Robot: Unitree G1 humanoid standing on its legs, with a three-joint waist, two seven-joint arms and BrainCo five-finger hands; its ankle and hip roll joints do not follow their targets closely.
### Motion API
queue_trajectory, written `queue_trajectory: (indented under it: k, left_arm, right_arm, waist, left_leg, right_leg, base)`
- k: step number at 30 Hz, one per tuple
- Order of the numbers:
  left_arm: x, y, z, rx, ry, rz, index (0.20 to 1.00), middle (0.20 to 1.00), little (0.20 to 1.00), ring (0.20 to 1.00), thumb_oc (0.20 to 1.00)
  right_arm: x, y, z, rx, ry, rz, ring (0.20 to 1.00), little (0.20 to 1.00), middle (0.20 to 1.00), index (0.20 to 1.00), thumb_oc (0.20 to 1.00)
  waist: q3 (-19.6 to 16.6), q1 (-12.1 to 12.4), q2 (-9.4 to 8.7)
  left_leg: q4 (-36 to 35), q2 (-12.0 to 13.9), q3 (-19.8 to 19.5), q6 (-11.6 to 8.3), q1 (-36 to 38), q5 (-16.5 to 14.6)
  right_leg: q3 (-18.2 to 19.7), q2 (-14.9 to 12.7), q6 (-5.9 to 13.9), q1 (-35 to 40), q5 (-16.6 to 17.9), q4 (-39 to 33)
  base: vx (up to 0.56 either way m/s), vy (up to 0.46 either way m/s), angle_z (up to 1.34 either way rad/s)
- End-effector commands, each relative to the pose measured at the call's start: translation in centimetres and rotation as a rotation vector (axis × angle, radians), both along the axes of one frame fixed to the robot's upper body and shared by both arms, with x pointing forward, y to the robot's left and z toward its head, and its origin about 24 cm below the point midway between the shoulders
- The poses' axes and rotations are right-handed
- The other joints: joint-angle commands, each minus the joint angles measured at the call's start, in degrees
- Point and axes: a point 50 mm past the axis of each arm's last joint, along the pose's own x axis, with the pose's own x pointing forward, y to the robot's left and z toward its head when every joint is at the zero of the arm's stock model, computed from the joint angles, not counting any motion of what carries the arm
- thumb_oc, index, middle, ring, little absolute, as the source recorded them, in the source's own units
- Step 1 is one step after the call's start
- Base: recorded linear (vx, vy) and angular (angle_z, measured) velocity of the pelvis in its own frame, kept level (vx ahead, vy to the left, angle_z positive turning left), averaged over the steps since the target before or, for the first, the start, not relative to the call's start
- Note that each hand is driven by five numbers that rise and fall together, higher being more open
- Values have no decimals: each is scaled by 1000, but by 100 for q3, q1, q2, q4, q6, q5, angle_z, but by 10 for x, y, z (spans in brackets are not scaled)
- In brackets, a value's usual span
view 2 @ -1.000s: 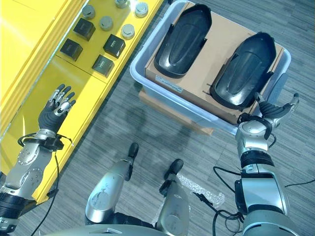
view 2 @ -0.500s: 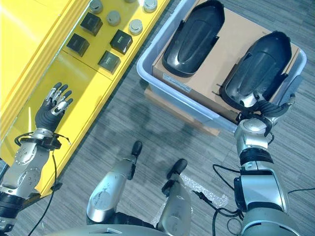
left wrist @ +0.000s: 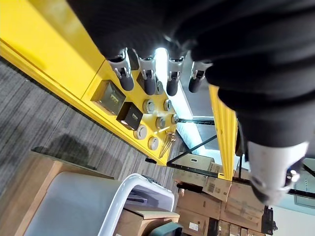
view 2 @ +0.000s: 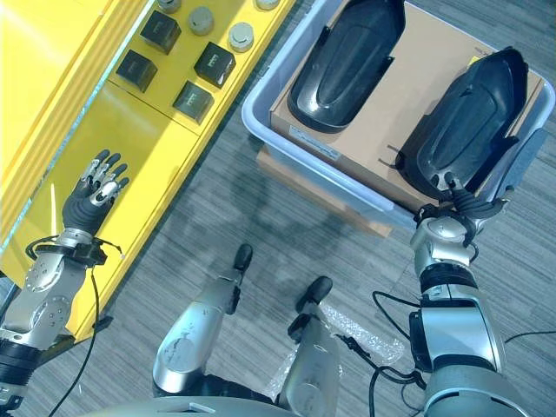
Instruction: Move parts from the plastic box to the shelf.
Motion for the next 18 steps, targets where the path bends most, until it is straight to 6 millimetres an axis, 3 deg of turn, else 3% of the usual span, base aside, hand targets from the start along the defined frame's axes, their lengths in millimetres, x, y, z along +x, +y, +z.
queue_trajectory:
  k: [1, 8, 9, 10, 11, 18]
  left_arm:
    - [-4, -2, 15, -22, -111, -12, 1000, 1000, 1000, 1000, 1000]
    - [-3, -2, 13, -27, -100, 4, 1000, 1000, 1000, 1000, 1000]
    - [-3, -1, 13, -28, -100, 1, 1000, 1000, 1000, 1000, 1000]
    - [-3, -1, 13, -27, -101, 1, 1000, 1000, 1000, 1000, 1000]
    - [-3, -1, 14, -25, -103, 2, 1000, 1000, 1000, 1000, 1000]
    - [-3, 1, 16, -18, -105, -5, 1000, 1000, 1000, 1000, 1000]
  right_arm:
    - [-6, -7, -4, -16, 20, -1, 1000, 1000, 1000, 1000, 1000]
    - [-4, -6, -1, -28, 11, 45, 1000, 1000, 1000, 1000, 1000]
    - [-2, -6, 2, -19, -7, 59, 526, 526, 526, 526, 526]
    - [-2, -5, 3, -13, -17, 65, 231, 231, 231, 231, 231]
    - [0, -4, 4, -5, -34, 77, 200, 200, 200, 200, 200]
    - [9, 5, 13, 123, -212, 160, 200, 200, 200, 200, 200]
  waist:
    - [11, -30, 80]
    - [11, -76, 66]
    - [11, -80, 61]
    - [11, -80, 59]
    - [11, -81, 57]
    - [11, -66, 36]
  left_leg:
    - [546, -245, -9, -12, -714, -227]
    - [649, -228, 41, -8, -832, -241]
    - [670, -224, 45, -8, -857, -244]
    - [676, -222, 50, -8, -864, -245]
    - [686, -220, 54, -6, -877, -248]
    - [685, -219, 59, 0, -840, -257]
  right_leg:
    - [-41, 41, 187, 167, -359, 22]
    - [19, 53, 179, 15, -355, 115]
    - [26, 53, 178, -17, -358, 140]
    - [28, 53, 177, -26, -360, 147]
    - [31, 52, 176, -43, -364, 161]
    - [28, 60, 179, -42, -383, 205]
  base:
    - [0, 0, 0]
    - [0, 2, -1]
    - [0, 0, 0]
    - [0, 0, 0]
    - [-5, 7, 3]
    - [-5, 1, -3]
